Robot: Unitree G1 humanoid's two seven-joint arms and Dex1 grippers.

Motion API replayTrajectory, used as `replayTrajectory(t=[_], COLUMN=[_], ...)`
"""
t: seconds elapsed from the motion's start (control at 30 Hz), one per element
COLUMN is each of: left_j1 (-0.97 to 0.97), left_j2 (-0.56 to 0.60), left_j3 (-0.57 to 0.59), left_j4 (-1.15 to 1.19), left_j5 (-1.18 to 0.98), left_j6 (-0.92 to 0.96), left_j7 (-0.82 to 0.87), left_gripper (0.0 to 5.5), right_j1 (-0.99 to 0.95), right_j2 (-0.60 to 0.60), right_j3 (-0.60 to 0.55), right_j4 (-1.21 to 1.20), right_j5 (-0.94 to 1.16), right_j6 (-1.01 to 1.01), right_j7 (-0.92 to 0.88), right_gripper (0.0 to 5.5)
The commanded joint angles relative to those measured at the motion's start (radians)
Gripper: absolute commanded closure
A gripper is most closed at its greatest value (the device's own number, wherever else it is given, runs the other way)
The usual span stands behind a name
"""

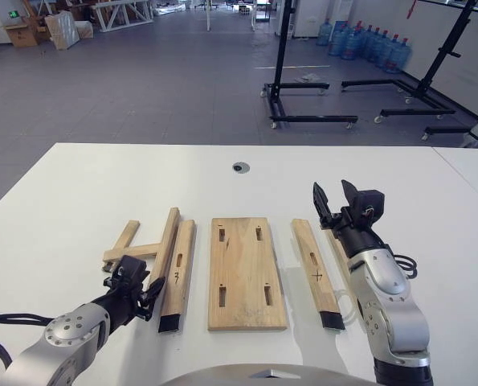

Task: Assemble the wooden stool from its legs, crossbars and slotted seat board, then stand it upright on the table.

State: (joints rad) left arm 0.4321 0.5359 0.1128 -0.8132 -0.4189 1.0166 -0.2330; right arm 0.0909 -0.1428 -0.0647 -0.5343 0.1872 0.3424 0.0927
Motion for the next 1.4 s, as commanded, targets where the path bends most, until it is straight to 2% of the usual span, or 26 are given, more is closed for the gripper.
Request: replayTrajectory(t=[0.03, 0.17, 0.3, 0.4, 0.53, 0.7, 0.73, 0.83, 0.93, 1.1, 1.2, 1.27, 1.4], left_j1=[0.015, 0.042, 0.046, 0.034, 0.037, -0.047, -0.086, -0.262, -0.378, -0.51, -0.531, -0.55, -0.58], left_j2=[0.02, 0.027, 0.029, 0.027, 0.026, 0.008, 0.007, -0.022, -0.044, -0.058, -0.072, -0.083, -0.106], left_j3=[-0.012, -0.015, -0.027, -0.026, -0.029, -0.001, 0.008, -0.03, -0.057, -0.108, -0.137, -0.16, -0.204], left_j4=[0.059, 0.167, 0.397, 0.502, 0.466, 0.637, 0.585, 0.392, 0.367, 0.356, 0.343, 0.36, 0.414], left_j5=[0.033, 0.082, 0.153, 0.185, 0.214, 0.267, 0.253, 0.224, 0.229, 0.26, 0.272, 0.278, 0.287], left_j6=[-0.034, -0.14, -0.36, -0.482, -0.535, -0.922, -0.91, -0.779, -0.76, -0.763, -0.795, -0.828, -0.893], left_j7=[-0.023, -0.065, -0.13, -0.158, -0.158, -0.207, -0.204, -0.165, -0.163, -0.173, -0.181, -0.199, -0.236], left_gripper=[3.47, 3.9, 4.47, 4.5, 4.5, 4.5, 4.5, 4.5, 4.5, 4.5, 4.5, 4.5, 4.5], right_j1=[-0.019, -0.017, -0.025, -0.028, -0.034, -0.057, -0.072, -0.14, -0.202, -0.264, -0.313, -0.354, -0.448], right_j2=[-0.001, 0.0, 0.002, 0.002, 0.003, 0.004, 0.002, 0.018, 0.044, 0.052, 0.044, 0.044, 0.034], right_j3=[0.001, -0.001, -0.001, -0.002, -0.004, -0.024, -0.038, -0.115, -0.189, -0.267, -0.281, -0.287, -0.248], right_j4=[-0.008, -0.007, 0.001, 0.007, 0.015, 0.029, 0.034, 0.056, 0.082, 0.135, 0.234, 0.297, 0.395], right_j5=[-0.003, -0.005, -0.006, -0.007, -0.007, -0.003, 0.01, 0.166, 0.439, 0.901, 1.028, 1.097, 1.093], right_j6=[0.011, 0.009, 0.004, -0.001, -0.007, -0.023, -0.023, 0.028, 0.117, 0.259, 0.296, 0.31, 0.321], right_j7=[-0.001, -0.003, -0.006, -0.005, -0.005, -0.01, -0.008, 0.027, 0.083, 0.176, 0.204, 0.232, 0.295], right_gripper=[2.42, 2.42, 2.42, 2.42, 2.42, 2.42, 2.42, 2.42, 2.42, 1.61, 1.09, 1.04, 1.04])
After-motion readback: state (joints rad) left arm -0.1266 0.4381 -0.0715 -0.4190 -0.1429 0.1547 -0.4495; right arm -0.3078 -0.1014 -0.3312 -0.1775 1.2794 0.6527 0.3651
